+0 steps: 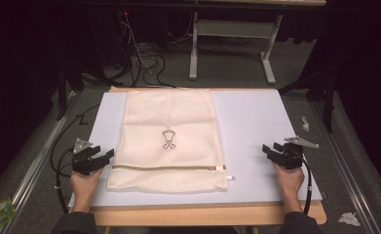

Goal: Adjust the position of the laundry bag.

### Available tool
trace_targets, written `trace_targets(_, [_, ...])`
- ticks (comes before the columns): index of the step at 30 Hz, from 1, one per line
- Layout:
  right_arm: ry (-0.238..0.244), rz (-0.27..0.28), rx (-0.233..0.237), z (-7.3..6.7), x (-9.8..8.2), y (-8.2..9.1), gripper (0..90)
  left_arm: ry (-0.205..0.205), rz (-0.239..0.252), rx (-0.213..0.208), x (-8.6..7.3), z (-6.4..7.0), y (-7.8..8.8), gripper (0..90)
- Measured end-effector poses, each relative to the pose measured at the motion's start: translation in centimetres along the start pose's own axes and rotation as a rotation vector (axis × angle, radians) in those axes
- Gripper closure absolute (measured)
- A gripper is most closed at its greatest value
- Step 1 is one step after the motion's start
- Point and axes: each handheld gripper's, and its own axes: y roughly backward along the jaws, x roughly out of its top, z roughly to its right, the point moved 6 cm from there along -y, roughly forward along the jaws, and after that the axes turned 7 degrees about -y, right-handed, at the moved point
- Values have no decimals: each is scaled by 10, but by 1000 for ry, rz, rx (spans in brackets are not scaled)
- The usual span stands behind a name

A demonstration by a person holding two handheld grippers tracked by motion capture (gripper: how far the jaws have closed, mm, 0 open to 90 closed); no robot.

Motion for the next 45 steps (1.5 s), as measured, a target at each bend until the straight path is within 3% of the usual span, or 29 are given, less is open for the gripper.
trace_targets(3, [-29,-16,22,-5,1,1,469,0,7,-17,4,4,2,358])
trace_targets(7, [-25,-31,32,-11,1,2,470,-6,-4,-36,7,9,4,355])
trace_targets(23, [50,-110,162,-73,6,-11,460,-5,-82,-93,17,32,0,334])
trace_targets(26, [54,-119,173,-78,6,-13,455,4,-95,-100,18,35,-2,331])
trace_targets(38, [85,-205,265,-123,5,-32,410,17,-145,-91,22,42,-14,330])
trace_targets(45, [72,-274,291,-139,1,-44,386,34,-175,-73,21,42,-21,330])
